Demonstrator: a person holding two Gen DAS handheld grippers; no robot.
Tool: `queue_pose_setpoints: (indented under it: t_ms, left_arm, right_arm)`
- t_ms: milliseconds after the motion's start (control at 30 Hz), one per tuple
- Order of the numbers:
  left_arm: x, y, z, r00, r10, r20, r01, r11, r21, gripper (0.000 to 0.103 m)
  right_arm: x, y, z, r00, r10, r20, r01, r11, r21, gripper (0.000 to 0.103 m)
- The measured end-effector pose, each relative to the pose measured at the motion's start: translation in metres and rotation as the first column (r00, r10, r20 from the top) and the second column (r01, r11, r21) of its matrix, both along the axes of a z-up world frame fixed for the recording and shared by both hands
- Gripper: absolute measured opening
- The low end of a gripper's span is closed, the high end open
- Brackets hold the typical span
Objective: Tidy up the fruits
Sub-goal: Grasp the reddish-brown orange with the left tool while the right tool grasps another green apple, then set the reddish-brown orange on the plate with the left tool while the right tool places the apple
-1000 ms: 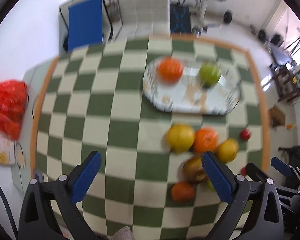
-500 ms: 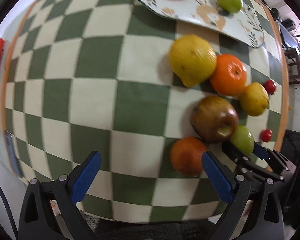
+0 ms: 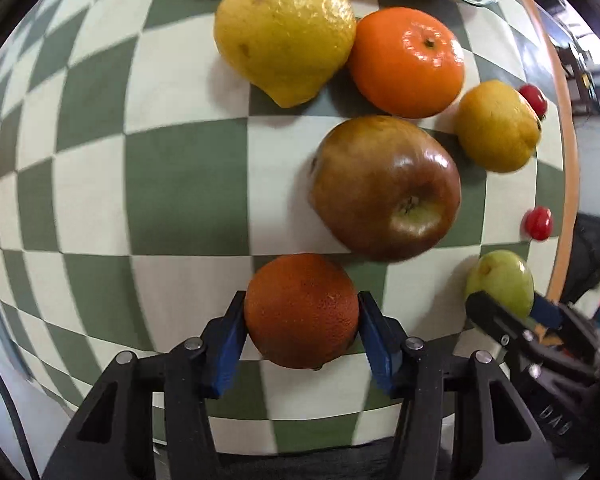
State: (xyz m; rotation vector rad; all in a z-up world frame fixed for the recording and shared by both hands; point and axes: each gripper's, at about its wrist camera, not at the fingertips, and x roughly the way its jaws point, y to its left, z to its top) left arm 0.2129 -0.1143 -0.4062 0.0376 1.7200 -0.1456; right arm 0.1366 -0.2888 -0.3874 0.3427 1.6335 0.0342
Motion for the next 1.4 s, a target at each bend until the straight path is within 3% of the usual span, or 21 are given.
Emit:
queue_pose_setpoints:
  t_ms: [200,500,700,900,1033,1133,1200,1300,1400]
  left_arm:
    - [-0.016,0.016,0.003,0.999,-0.022,0.037,0.02,0.998,0.057,0.051]
    - [-0.032,0.025,0.0,0.999,0.008,0.05,-0.01,0.999,0.039,0.051]
    - [-0.017,0.032,0.002,0.999,0.012,0.047,-0.014,0.999,0.035,0.05]
    - [-0.003,0.042,0.045,0.995,0.032,0.095,-0.03,0.999,-0.026,0.05]
    - [0.027,0.055,0.102,0.977,0.069,0.202,-0.054,0.996,-0.077,0.05]
    - [0.075,0.058,0.142,0.956,0.097,0.275,-0.072,0.992,-0.099,0.05]
    - [0.102,0.061,0.154,0.944,0.115,0.31,-0.086,0.991,-0.106,0.05]
    - [0.14,0.059,0.147,0.941,0.129,0.314,-0.105,0.99,-0.093,0.051]
    - [0.176,0.062,0.12,0.958,0.149,0.246,-0.129,0.987,-0.095,0.051]
  right_arm:
    - [0.0,0.014,-0.003,1.0,-0.014,-0.013,0.014,1.0,0.013,0.064]
    - [0.006,0.027,-0.012,1.0,0.008,-0.027,-0.008,1.0,0.013,0.064]
    - [0.011,0.039,-0.012,0.999,0.043,-0.011,-0.044,0.999,-0.025,0.063]
    - [0.015,0.048,0.002,0.999,0.043,0.011,-0.043,0.999,-0.01,0.063]
    - [0.034,0.051,0.043,0.995,0.022,0.099,-0.025,0.999,0.03,0.063]
    - [0.067,0.054,0.081,0.979,0.013,0.202,-0.021,0.999,0.037,0.063]
    - [0.094,0.058,0.098,0.968,0.01,0.251,-0.021,0.999,0.043,0.063]
    - [0.138,0.058,0.111,0.955,0.013,0.296,-0.023,0.999,0.033,0.063]
    - [0.181,0.061,0.104,0.951,0.017,0.308,-0.029,0.999,0.031,0.063]
